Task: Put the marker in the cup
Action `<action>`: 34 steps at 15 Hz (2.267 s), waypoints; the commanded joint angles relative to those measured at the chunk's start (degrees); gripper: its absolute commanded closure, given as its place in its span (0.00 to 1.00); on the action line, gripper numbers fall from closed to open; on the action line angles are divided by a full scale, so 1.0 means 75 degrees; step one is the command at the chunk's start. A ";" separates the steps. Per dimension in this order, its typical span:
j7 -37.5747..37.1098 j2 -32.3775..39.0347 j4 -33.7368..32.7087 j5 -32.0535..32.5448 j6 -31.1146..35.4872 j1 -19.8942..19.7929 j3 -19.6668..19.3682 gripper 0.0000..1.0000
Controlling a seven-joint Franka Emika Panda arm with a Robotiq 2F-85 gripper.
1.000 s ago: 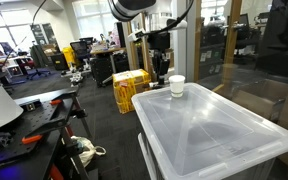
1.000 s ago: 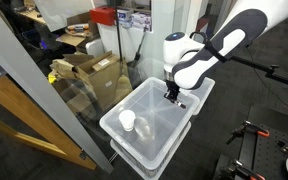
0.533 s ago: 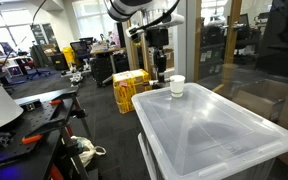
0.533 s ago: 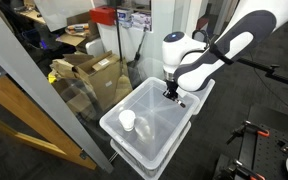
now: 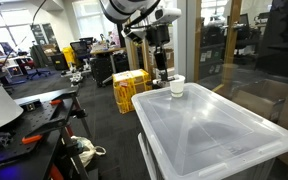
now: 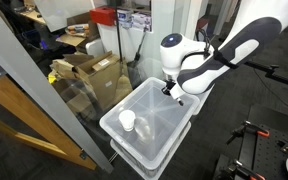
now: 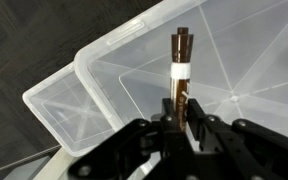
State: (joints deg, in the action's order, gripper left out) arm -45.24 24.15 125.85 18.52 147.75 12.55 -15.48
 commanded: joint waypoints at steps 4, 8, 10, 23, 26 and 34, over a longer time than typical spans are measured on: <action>-0.3504 -0.0055 -0.0113 0.1251 -0.0166 0.0615 -0.0604 0.95; -0.5376 -0.0010 -0.0296 0.1858 -0.0402 0.0666 -0.0645 0.95; -0.4503 -0.0036 -0.0278 0.2280 -0.0200 0.0323 -0.0222 0.95; -0.7518 0.0377 -0.0627 0.2900 -0.0197 0.0800 -0.0075 0.95; -0.8803 0.0467 -0.0696 0.3453 -0.0450 0.0996 -0.0044 0.95; -1.1901 0.0383 -0.0657 0.5539 -0.1417 0.0995 0.0478 0.95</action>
State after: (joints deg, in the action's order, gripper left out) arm -127.69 27.77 121.37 54.41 140.80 20.47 -13.89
